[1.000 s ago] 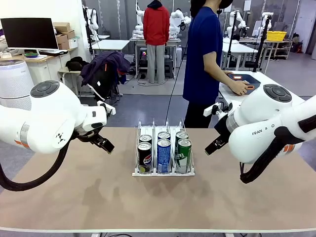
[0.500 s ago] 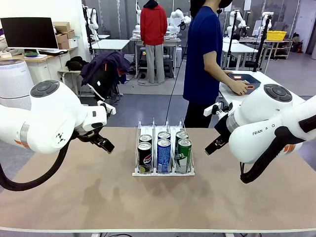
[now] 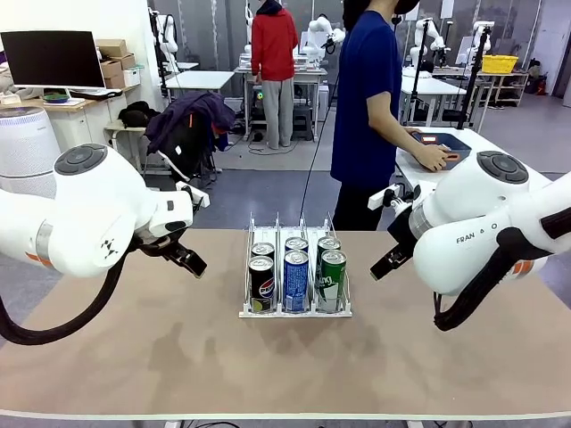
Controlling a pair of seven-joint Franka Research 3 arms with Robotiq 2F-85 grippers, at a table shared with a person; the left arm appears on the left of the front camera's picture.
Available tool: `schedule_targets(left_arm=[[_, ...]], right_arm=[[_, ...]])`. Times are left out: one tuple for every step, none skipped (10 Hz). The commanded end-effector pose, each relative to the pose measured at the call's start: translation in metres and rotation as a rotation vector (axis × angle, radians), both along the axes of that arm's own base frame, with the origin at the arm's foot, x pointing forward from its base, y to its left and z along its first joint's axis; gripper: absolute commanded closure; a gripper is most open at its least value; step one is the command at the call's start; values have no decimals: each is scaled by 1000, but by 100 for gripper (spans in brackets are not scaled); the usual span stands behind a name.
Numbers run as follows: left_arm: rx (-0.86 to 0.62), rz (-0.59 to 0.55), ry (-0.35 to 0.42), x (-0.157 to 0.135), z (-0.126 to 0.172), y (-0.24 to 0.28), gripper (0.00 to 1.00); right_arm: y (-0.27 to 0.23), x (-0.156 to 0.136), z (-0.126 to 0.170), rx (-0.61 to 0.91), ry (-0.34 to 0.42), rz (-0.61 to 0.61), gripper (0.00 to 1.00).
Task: Fill the beverage cans into the dispenser.
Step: Pick up the Ionic drink handed by the human.
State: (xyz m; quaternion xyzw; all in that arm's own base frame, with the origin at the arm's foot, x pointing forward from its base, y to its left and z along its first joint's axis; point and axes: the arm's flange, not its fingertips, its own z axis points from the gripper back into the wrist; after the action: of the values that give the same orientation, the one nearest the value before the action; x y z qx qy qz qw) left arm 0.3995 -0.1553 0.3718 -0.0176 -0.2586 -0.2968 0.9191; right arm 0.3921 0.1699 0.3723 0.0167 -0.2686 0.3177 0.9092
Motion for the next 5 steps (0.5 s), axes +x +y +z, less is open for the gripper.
schedule_targets(left_arm=[[-80,-64,67,9,12,1,0],[-116,-119,121,7,22,7,0],[-103,-141,186,2,33,17,0],[-138,-233,185,10,40,22,0],[-170,-294,186,14,48,25,0]], right_arm=[[-13,5,22,50,90,49,0],[-17,3,32,97,148,49,0],[-17,-2,39,155,189,68,0],[-24,7,50,185,213,114,0],[-36,16,66,233,275,170,0]])
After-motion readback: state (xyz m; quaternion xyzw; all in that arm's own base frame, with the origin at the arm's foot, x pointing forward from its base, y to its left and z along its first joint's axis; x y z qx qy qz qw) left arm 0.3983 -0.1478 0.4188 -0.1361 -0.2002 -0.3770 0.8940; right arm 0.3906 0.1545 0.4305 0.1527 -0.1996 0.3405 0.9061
